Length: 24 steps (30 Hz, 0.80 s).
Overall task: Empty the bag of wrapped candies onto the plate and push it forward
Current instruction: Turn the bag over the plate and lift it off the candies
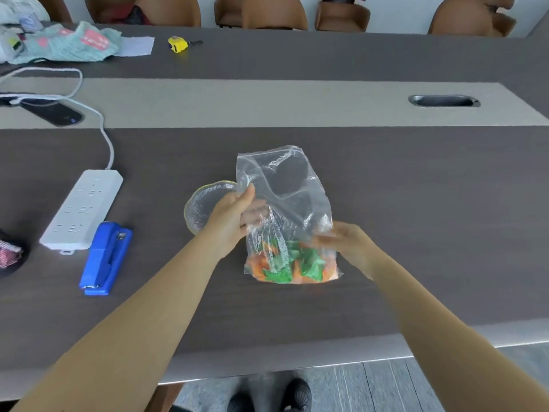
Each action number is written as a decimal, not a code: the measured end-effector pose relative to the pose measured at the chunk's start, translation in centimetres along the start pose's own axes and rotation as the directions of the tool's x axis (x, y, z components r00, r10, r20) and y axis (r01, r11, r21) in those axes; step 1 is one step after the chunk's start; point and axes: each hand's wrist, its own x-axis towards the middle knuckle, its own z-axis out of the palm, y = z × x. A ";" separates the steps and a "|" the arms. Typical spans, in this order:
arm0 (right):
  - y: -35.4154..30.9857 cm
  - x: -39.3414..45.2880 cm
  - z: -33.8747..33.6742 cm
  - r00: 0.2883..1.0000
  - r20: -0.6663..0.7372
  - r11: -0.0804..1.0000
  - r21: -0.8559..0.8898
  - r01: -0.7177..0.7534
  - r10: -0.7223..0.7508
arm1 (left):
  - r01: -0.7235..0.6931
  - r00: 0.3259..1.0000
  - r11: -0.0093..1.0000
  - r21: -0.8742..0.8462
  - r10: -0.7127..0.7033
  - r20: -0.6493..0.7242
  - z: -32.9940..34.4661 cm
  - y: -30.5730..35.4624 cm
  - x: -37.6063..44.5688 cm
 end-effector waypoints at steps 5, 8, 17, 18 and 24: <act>0.3 0.0 1.4 0.982 -0.185 1.000 0.009 -0.029 0.030 | 0.062 0.991 0.957 0.282 -0.093 0.097 -0.6 -3.3 -1.5; 0.1 0.2 2.0 0.978 -0.207 0.999 -0.043 -0.016 0.007 | 0.072 0.992 0.923 0.379 -0.107 0.072 -0.3 -4.5 -1.6; -1.8 1.3 6.0 0.982 -0.138 0.986 -0.119 0.115 -0.131 | 0.071 0.997 0.940 0.335 -0.053 -0.061 -4.6 -5.0 -2.2; -1.9 1.7 6.7 0.982 -0.127 0.985 -0.114 0.127 -0.141 | 0.079 0.995 0.942 0.327 -0.052 -0.089 -5.3 -5.1 -2.2; -2.0 3.2 9.6 0.996 -0.076 0.998 0.002 0.056 -0.056 | 0.175 0.956 0.956 0.234 -0.109 -0.273 -9.4 -6.1 -1.0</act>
